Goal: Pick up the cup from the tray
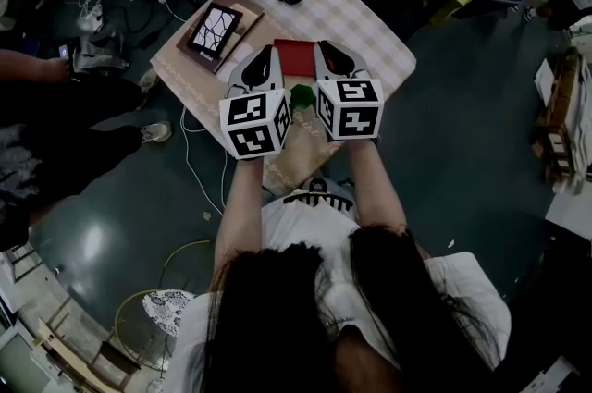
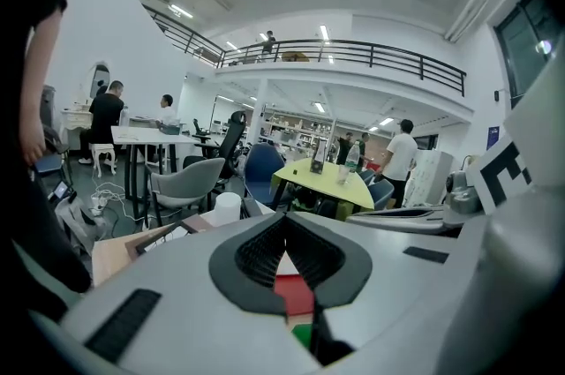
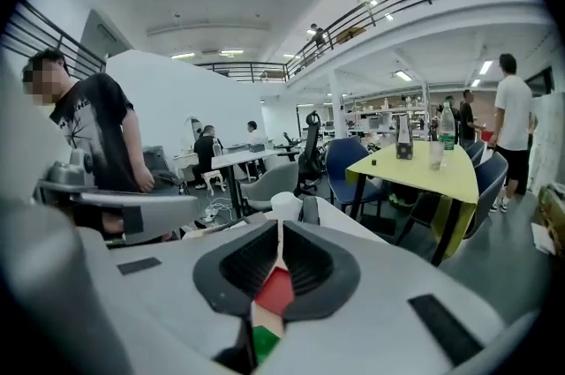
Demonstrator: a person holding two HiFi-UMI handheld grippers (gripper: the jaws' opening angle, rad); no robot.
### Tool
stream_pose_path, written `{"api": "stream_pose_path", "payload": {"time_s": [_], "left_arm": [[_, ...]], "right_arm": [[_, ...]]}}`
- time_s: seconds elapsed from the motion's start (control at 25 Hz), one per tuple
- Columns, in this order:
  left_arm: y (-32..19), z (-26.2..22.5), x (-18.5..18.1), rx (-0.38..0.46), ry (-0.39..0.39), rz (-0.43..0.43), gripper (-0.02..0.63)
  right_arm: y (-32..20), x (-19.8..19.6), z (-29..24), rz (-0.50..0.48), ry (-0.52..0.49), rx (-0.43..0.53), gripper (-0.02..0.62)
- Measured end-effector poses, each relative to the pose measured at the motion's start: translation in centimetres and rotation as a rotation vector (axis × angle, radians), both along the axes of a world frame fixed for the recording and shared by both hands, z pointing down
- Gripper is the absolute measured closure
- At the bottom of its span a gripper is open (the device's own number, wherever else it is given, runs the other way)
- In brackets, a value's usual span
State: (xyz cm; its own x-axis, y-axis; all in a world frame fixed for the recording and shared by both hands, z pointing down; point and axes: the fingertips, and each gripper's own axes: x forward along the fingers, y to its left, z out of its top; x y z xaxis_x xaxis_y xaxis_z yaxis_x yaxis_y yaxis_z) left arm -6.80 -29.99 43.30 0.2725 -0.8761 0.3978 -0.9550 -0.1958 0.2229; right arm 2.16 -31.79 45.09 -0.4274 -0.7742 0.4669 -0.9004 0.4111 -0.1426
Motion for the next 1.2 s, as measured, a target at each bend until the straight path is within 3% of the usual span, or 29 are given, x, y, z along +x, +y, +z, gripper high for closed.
{"api": "stream_pose_path", "payload": {"time_s": [0.4, 1.2], "left_arm": [[0.6, 0.6, 1.3, -0.036, 0.014, 0.037, 0.601], [0.7, 0.8, 0.8, -0.03, -0.006, 0.019, 0.601]], "right_arm": [[0.0, 0.7, -0.1, 0.018, 0.026, -0.002, 0.584], [0.5, -0.2, 0.9, -0.018, 0.07, -0.014, 0.584]]}}
